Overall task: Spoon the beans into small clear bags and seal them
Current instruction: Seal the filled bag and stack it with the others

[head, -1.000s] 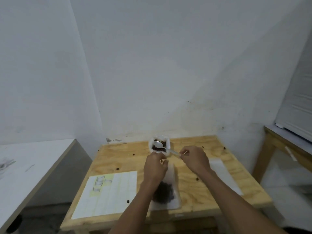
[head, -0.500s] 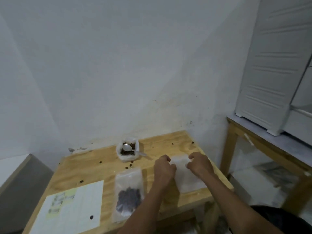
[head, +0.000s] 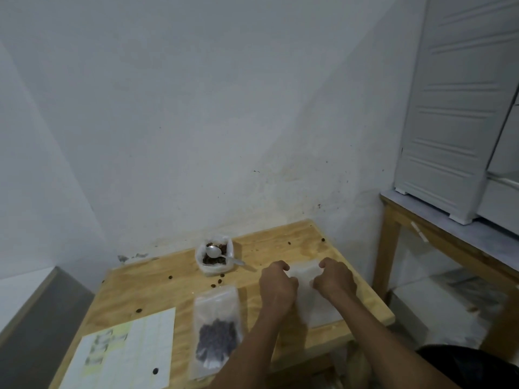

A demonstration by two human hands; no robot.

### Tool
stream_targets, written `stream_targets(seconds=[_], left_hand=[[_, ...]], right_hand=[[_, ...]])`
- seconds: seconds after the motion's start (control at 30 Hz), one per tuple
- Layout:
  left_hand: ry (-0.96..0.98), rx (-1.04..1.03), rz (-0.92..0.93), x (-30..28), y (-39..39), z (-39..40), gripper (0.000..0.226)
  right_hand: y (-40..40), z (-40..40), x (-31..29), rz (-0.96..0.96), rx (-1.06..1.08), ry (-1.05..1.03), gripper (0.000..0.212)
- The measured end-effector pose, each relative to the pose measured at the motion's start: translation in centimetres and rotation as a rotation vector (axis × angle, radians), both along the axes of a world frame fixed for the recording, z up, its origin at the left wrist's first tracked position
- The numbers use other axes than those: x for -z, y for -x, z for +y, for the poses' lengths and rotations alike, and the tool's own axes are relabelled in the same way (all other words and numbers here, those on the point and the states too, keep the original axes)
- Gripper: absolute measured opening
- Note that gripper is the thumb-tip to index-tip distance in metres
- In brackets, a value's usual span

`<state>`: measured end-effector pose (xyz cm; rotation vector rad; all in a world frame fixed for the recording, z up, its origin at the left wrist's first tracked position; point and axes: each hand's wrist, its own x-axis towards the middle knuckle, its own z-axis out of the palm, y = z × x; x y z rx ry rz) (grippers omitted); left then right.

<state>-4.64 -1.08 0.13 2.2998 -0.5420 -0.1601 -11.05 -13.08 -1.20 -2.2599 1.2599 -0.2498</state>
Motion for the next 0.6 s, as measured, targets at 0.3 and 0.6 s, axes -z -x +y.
stream_targets(seconds=[0.3, 0.6], left_hand=[[0.326, -0.193, 0.427, 0.4, -0.9, -0.2, 0.031], [0.592, -0.297, 0.661, 0.0, -2.2, -0.6, 0.017]], right_hand=[[0.0, -0.1, -0.1, -0.154, 0.034, -0.02, 0.05], [0.2, -0.3, -3.3, -0.466, 0.101, -0.284, 0.014]])
